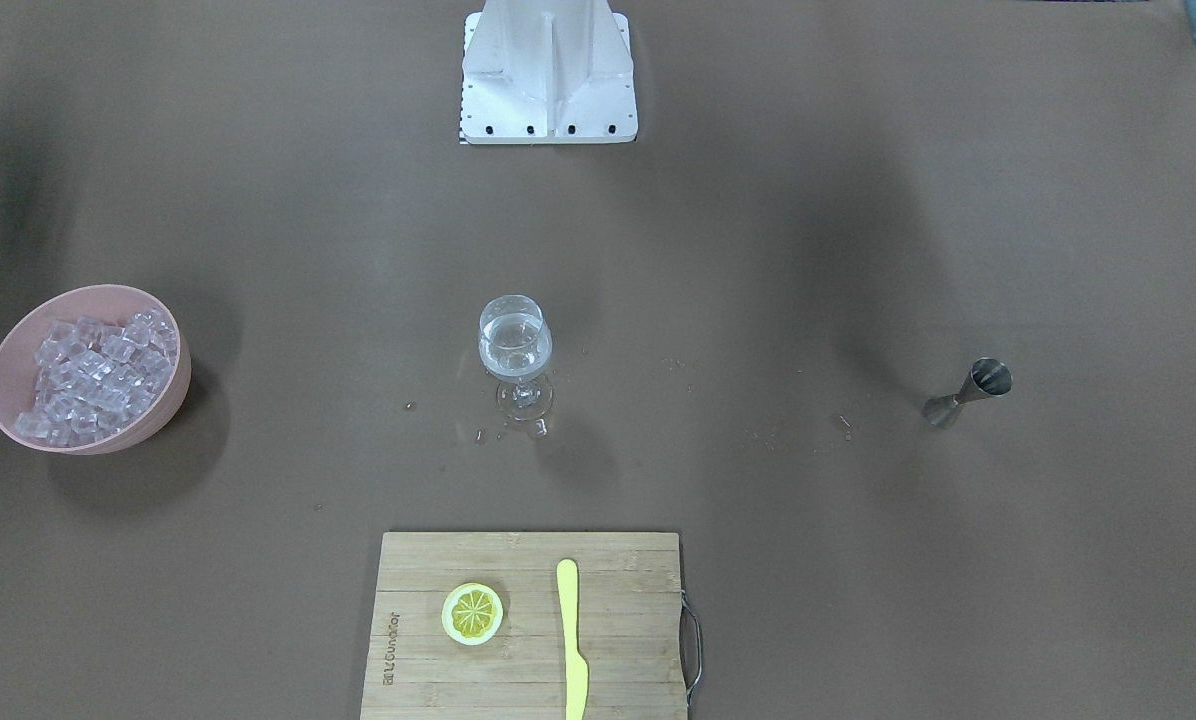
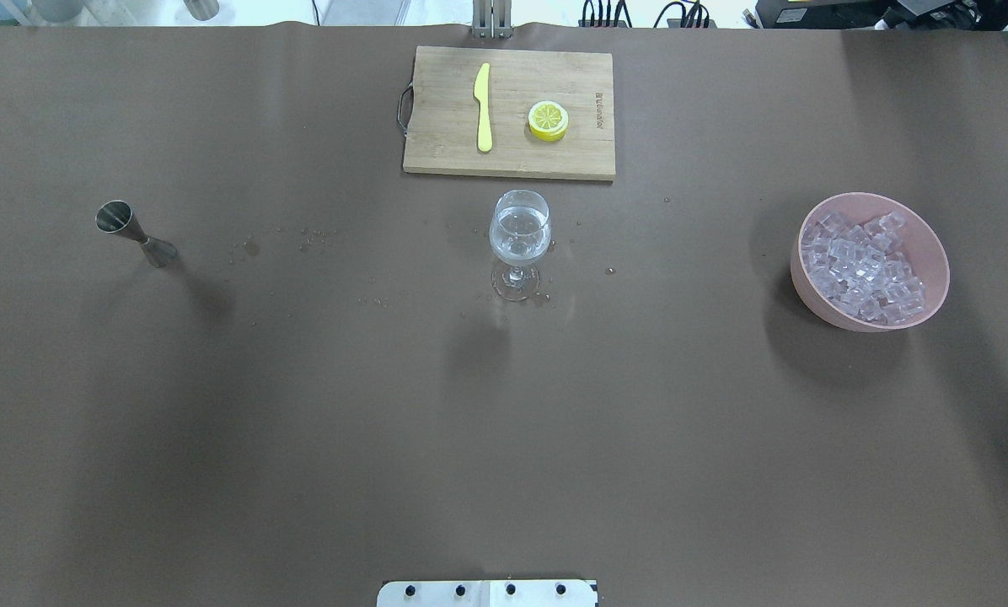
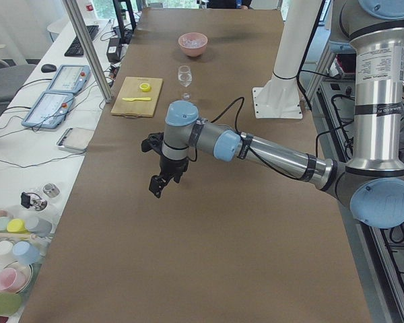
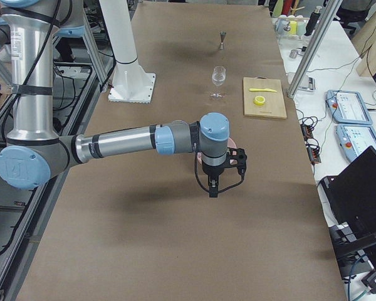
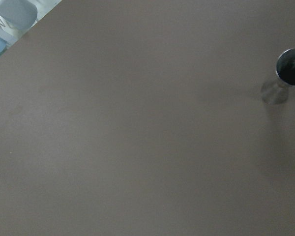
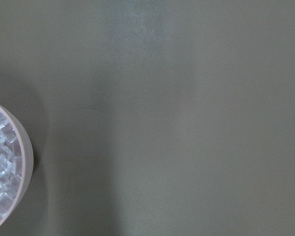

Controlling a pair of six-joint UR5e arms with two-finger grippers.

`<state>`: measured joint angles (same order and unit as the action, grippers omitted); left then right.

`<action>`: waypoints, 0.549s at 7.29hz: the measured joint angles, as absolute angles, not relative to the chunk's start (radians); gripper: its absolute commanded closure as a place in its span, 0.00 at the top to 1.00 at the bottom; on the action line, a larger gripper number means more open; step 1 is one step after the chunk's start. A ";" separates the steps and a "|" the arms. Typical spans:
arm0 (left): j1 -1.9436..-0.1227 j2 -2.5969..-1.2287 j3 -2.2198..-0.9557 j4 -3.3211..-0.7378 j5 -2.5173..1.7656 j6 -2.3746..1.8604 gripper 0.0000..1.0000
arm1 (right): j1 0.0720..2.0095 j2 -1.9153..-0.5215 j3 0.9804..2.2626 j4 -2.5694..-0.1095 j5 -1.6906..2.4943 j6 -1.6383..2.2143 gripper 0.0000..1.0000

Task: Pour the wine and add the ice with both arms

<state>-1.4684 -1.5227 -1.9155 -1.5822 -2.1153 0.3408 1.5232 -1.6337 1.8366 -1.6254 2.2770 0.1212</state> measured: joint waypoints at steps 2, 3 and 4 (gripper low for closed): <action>-1.544 -1.557 -1.794 -1.499 -2.135 0.351 0.98 | 1.523 -1.634 1.837 -1.626 2.277 0.121 1.00; -1.572 -1.553 -1.757 -1.488 -2.195 0.307 0.98 | 1.523 -1.633 1.839 -1.626 2.277 0.121 1.00; -1.590 -1.534 -1.734 -1.482 -2.296 0.255 0.98 | 1.523 -1.632 1.842 -1.625 2.278 0.121 1.00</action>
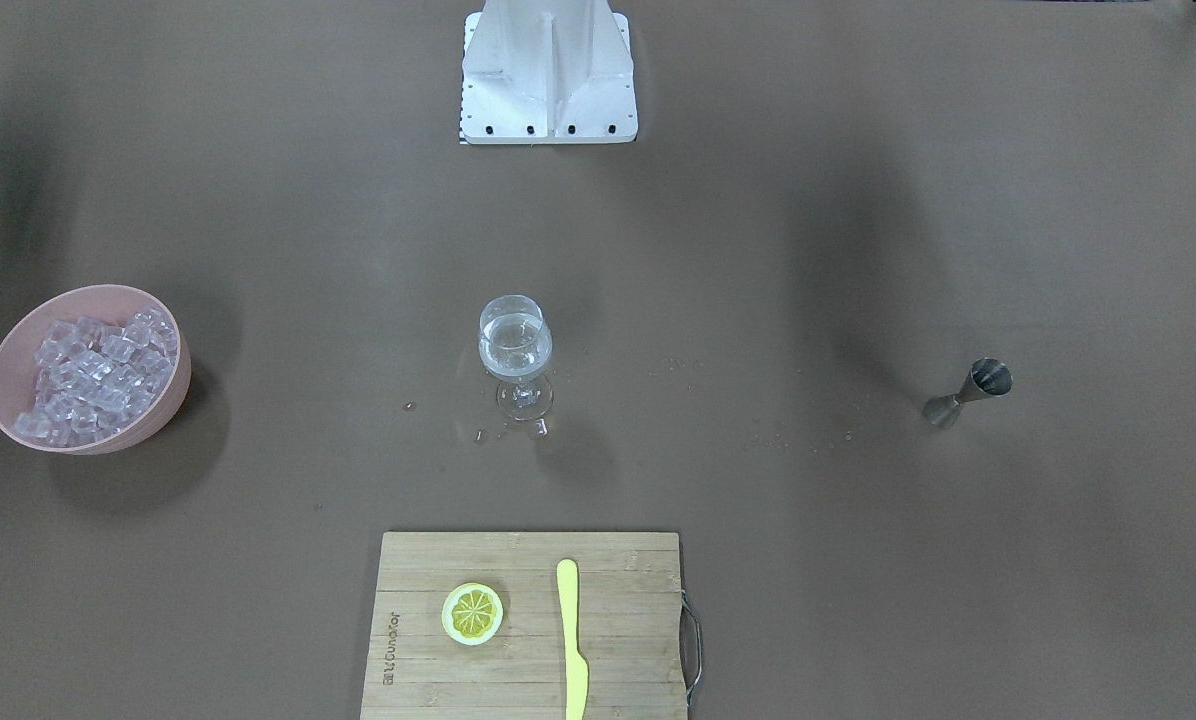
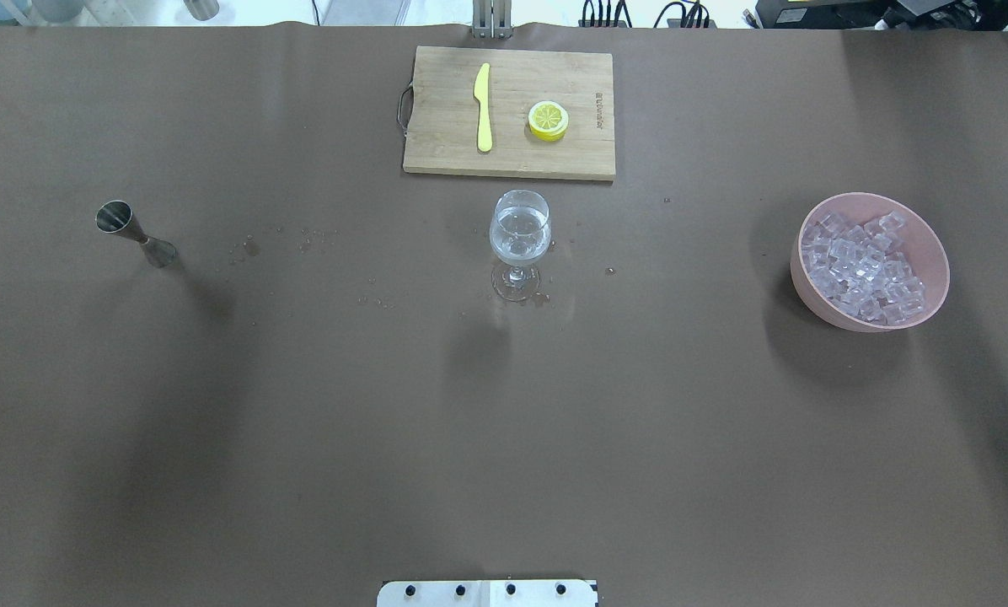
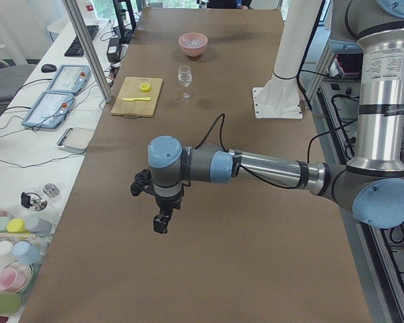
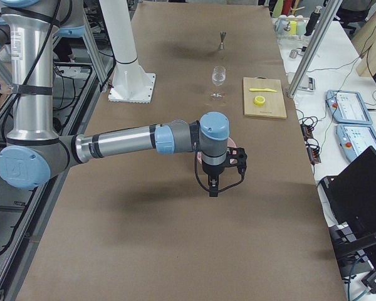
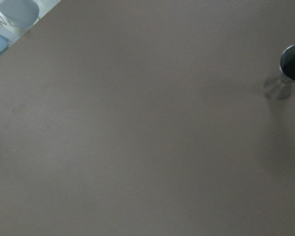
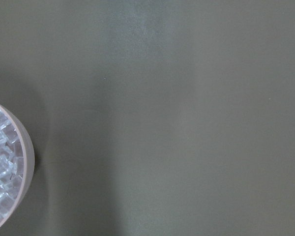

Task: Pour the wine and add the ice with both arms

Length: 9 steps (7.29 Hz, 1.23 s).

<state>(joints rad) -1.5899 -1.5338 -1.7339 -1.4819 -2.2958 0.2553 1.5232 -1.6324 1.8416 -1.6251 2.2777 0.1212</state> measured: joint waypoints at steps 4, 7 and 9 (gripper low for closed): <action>-1.605 -1.460 -1.733 -1.485 -2.457 0.068 0.98 | 1.523 -1.627 1.848 -1.624 2.278 0.120 1.00; -1.603 -1.460 -1.755 -1.486 -2.458 0.044 0.98 | 1.478 -1.559 1.866 -1.623 2.278 0.128 1.00; -1.603 -1.459 -1.760 -1.488 -2.460 0.047 0.98 | 1.375 -1.493 1.872 -1.622 2.270 0.238 1.00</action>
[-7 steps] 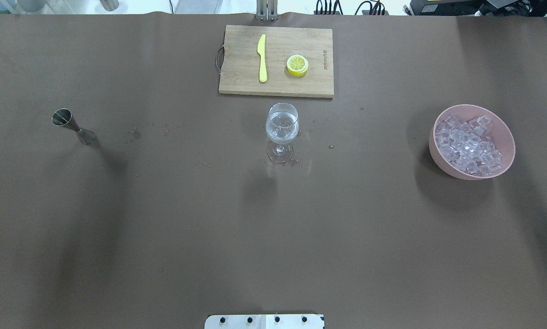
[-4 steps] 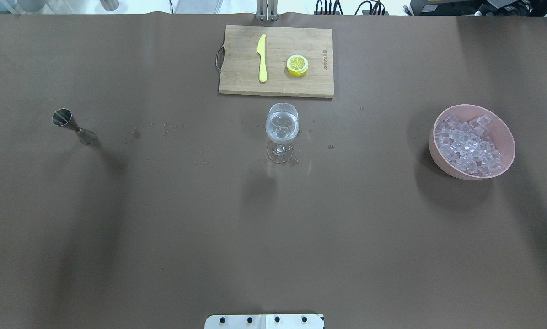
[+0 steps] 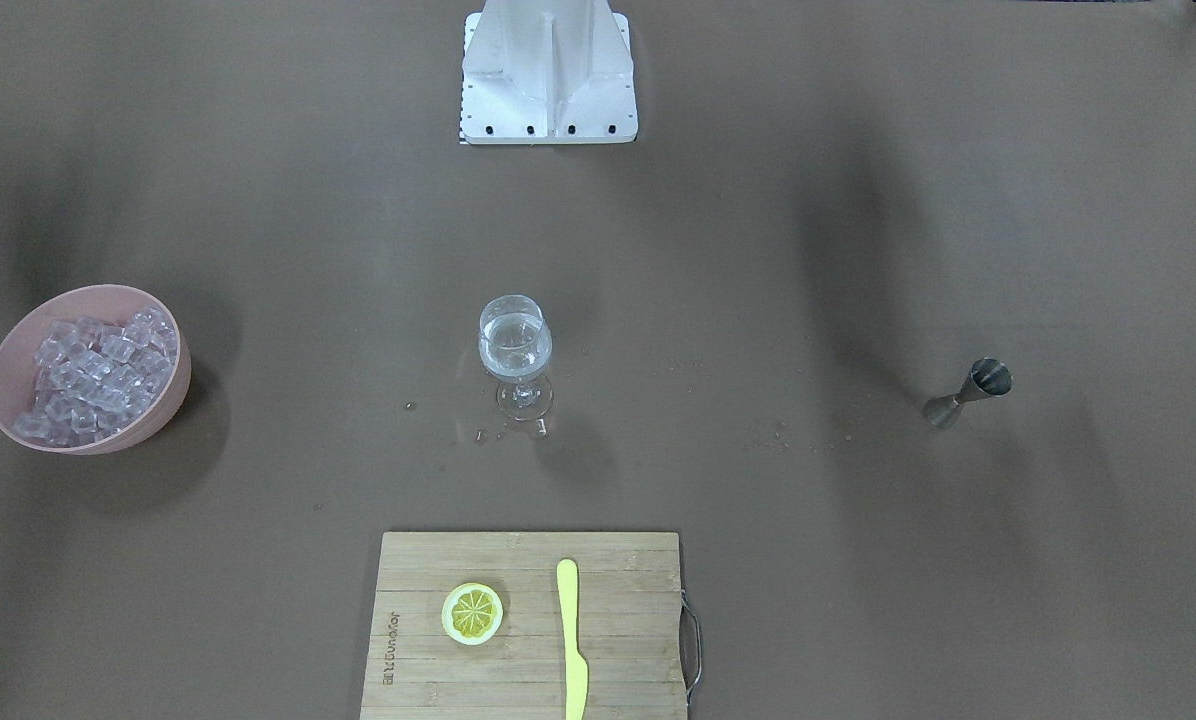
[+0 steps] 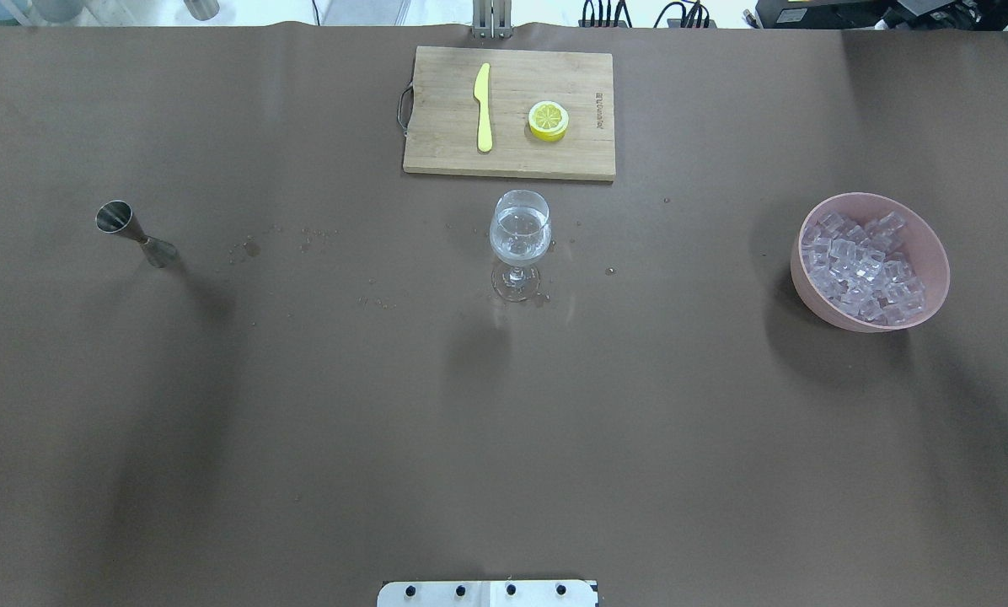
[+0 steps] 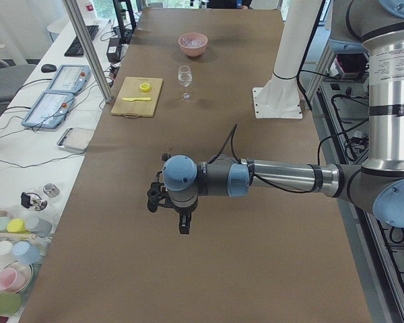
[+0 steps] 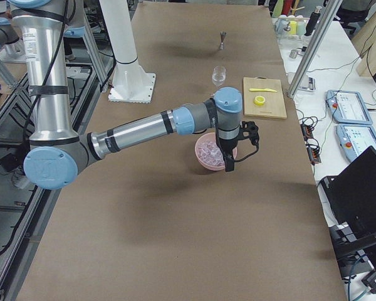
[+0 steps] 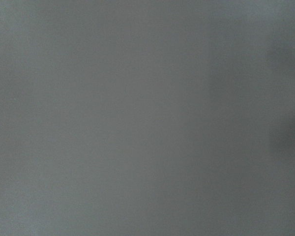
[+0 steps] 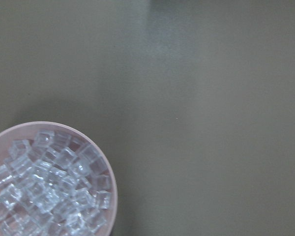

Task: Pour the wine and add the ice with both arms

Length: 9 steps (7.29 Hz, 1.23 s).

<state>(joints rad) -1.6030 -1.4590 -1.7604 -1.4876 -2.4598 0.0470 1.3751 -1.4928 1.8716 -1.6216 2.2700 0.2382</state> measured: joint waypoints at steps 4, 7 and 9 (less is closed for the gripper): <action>-1.603 -1.461 -1.765 -1.491 -2.462 0.048 0.98 | 1.144 -1.461 1.910 -1.585 2.127 0.568 1.00; -1.603 -1.459 -1.764 -1.512 -2.462 0.048 0.98 | 0.998 -1.469 1.862 -1.401 2.027 0.789 1.00; -1.604 -1.458 -1.764 -1.515 -2.462 0.048 0.98 | 0.971 -1.472 1.809 -1.322 2.003 0.815 0.94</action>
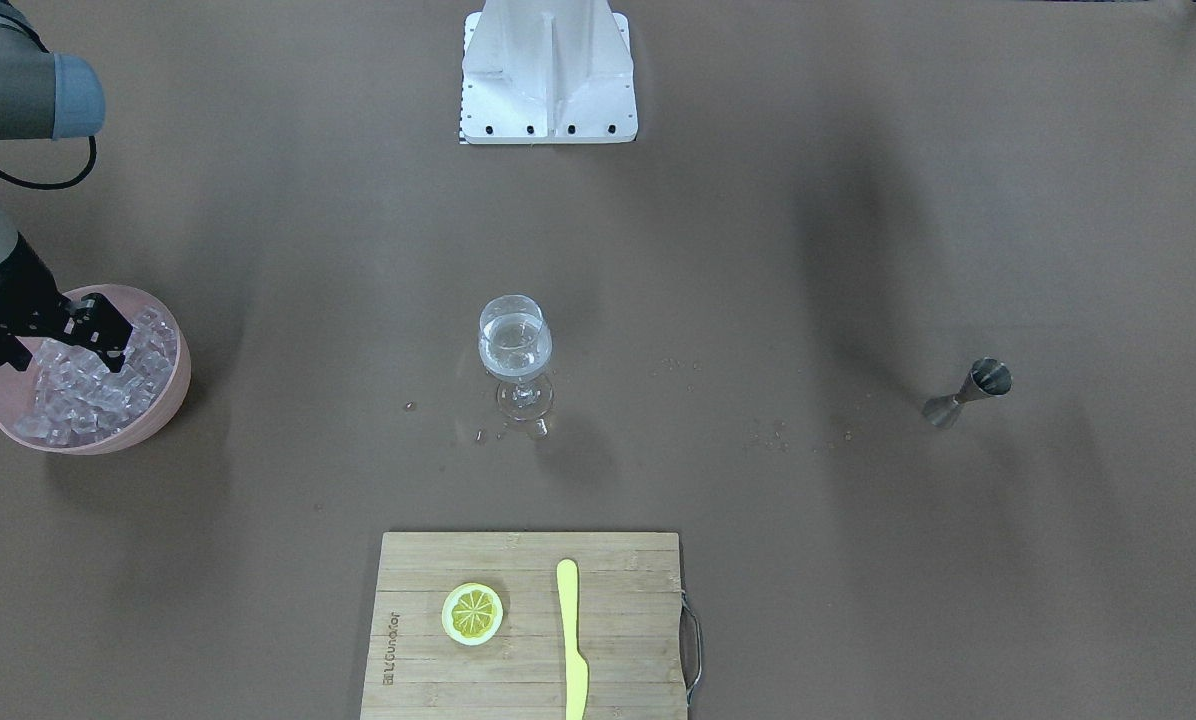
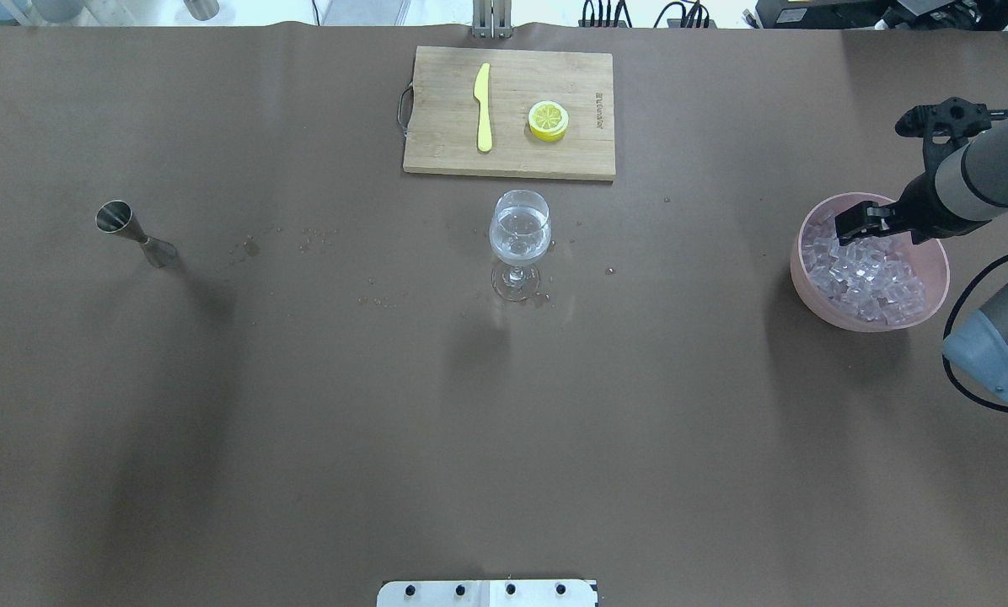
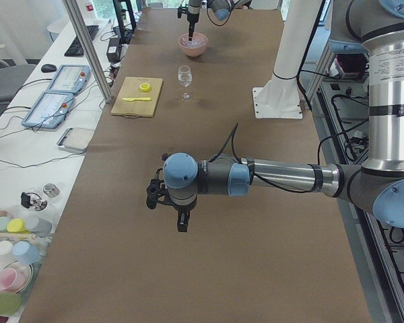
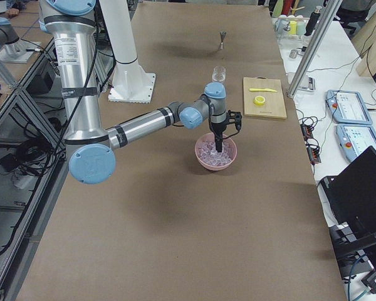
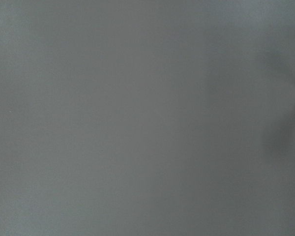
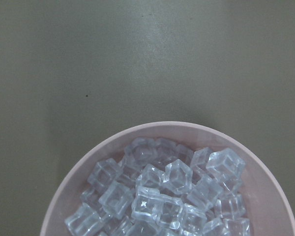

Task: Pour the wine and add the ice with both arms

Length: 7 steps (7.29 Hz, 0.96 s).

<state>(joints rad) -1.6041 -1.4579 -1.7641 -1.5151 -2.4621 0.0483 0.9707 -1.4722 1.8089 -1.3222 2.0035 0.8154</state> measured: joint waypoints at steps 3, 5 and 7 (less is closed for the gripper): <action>-1.603 -1.457 -1.764 -1.516 -2.462 0.049 0.98 | 0.946 -1.484 1.766 -1.269 1.965 0.821 0.79; -1.603 -1.457 -1.763 -1.516 -2.462 0.049 0.98 | 0.934 -1.501 1.773 -1.266 1.957 0.822 0.79; -1.603 -1.457 -1.764 -1.516 -2.463 0.049 0.98 | 0.922 -1.514 1.790 -1.266 1.956 0.822 0.74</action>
<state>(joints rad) -1.6034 -1.4573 -1.7638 -1.5156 -2.4634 0.0491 0.9223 -1.5144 1.7900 -1.2656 1.9559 0.8222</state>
